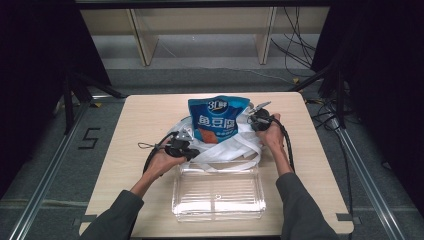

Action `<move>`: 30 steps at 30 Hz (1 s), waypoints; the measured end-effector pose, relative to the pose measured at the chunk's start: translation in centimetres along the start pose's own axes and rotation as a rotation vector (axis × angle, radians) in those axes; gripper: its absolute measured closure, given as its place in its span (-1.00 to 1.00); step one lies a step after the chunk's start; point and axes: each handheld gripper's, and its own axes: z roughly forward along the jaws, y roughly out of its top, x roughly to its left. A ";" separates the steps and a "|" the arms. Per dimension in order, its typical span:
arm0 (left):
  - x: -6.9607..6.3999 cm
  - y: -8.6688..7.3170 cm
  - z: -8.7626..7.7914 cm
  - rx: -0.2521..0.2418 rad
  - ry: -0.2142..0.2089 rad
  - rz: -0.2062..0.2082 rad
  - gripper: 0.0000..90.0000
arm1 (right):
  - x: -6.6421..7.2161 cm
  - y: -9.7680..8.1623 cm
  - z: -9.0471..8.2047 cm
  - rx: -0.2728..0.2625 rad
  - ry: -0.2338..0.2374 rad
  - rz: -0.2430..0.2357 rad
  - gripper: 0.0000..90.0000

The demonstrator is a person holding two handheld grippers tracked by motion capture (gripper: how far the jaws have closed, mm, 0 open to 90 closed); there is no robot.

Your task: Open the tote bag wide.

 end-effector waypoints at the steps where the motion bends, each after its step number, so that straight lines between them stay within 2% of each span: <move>1: 0.0 0.2 -0.2 -0.006 0.004 0.004 0.88 | 0.0 0.0 0.0 0.000 0.000 0.000 1.00; 2: 0.0 0.6 -0.7 -0.034 0.010 -0.006 0.85 | 0.0 0.2 -1.2 -0.062 0.048 -0.005 1.00; 3: 0.1 0.8 -1.0 -0.051 0.014 -0.011 0.85 | 0.2 0.3 -2.0 -0.089 0.068 0.016 1.00; 4: 0.1 0.8 -1.0 -0.051 0.014 -0.011 0.84 | 0.2 0.3 -2.0 -0.089 0.068 0.016 1.00; 5: 0.3 1.1 -1.3 -0.073 0.019 -0.017 0.84 | 0.6 0.4 -2.5 -0.123 0.104 0.035 1.00; 6: 0.5 1.3 -1.6 -0.094 0.024 -0.030 0.82 | 1.2 0.5 -3.4 -0.101 0.184 0.013 1.00; 7: 0.9 1.7 -2.4 -0.133 0.042 -0.041 0.81 | 1.7 0.6 -3.7 -0.086 0.197 0.000 1.00; 8: 0.9 1.7 -2.4 -0.133 0.042 -0.041 0.81 | 1.7 0.6 -3.7 -0.086 0.197 0.000 1.00; 9: 1.7 1.7 -3.2 -0.160 0.071 -0.057 0.81 | 2.3 0.4 -4.3 -0.084 0.205 -0.053 1.00; 10: 2.1 1.6 -3.5 -0.164 0.087 -0.075 0.81 | 2.6 0.3 -4.9 -0.083 0.214 -0.076 1.00; 11: 2.1 1.6 -3.5 -0.164 0.087 -0.075 0.80 | 2.6 0.3 -4.9 -0.083 0.214 -0.076 1.00; 12: 3.0 1.3 -3.8 -0.171 0.123 -0.106 0.80 | 3.1 -0.2 -6.1 -0.058 0.207 -0.089 1.00; 13: 3.0 1.3 -3.8 -0.171 0.123 -0.106 0.80 | 3.1 -0.2 -6.1 -0.058 0.207 -0.089 1.00; 14: 3.5 1.1 -3.8 -0.170 0.117 -0.132 0.81 | 3.3 -1.0 -6.4 -0.031 0.221 -0.129 1.00; 15: 4.0 0.8 -3.7 -0.173 0.133 -0.151 0.81 | 3.3 -1.0 -6.4 -0.031 0.221 -0.129 1.00; 16: 4.9 0.2 -3.5 -0.157 0.157 -0.176 0.81 | 3.7 -1.8 -6.7 -0.003 0.218 -0.118 1.00; 17: 5.3 -0.2 -3.4 -0.156 0.160 -0.197 0.82 | 3.6 -2.1 -6.7 -0.013 0.224 -0.142 1.00; 18: 5.3 -0.2 -3.4 -0.156 0.160 -0.197 0.82 | 3.6 -2.1 -6.7 -0.013 0.224 -0.142 1.00; 19: 5.7 -0.6 -3.3 -0.137 0.169 -0.196 0.82 | 3.9 -2.6 -6.8 -0.004 0.234 -0.125 1.00; 20: 6.1 -1.1 -2.9 -0.138 0.175 -0.222 0.83 | 4.3 -3.2 -6.7 -0.001 0.235 -0.103 1.00; 21: 6.4 -1.4 -2.7 -0.130 0.171 -0.229 0.86 | 4.2 -3.9 -6.1 -0.032 0.234 -0.133 1.00; 22: 6.7 -2.2 -1.9 -0.133 0.146 -0.268 0.89 | 4.6 -4.8 -5.2 0.007 0.248 -0.113 1.00; 23: 6.7 -2.2 -1.9 -0.133 0.146 -0.268 0.89 | 4.6 -4.8 -5.2 0.007 0.248 -0.113 1.00; 24: 6.5 -2.3 -1.5 -0.120 0.162 -0.251 0.90 | 4.5 -5.2 -4.4 0.005 0.247 -0.110 1.00; 25: 6.4 -2.1 -1.4 -0.118 0.171 -0.240 0.90 | 4.7 -5.1 -4.6 0.012 0.247 -0.100 1.00; 26: 6.4 -2.1 -1.4 -0.118 0.171 -0.240 0.90 | 4.4 -4.8 -4.8 0.003 0.238 -0.142 1.00; 27: 6.4 -2.0 -1.6 -0.102 0.175 -0.212 0.90 | 4.4 -4.8 -4.8 0.003 0.238 -0.142 1.00; 28: 6.2 -1.8 -1.9 -0.138 0.174 -0.237 0.87 | 4.7 -4.6 -5.7 -0.013 0.233 -0.122 1.00; 29: 6.2 -1.8 -1.9 -0.138 0.174 -0.237 0.86 | 4.7 -4.6 -5.7 -0.013 0.233 -0.122 1.00; 30: 6.2 -1.5 -2.4 -0.167 0.172 -0.234 0.86 | 4.4 -4.3 -6.6 -0.038 0.206 -0.112 1.00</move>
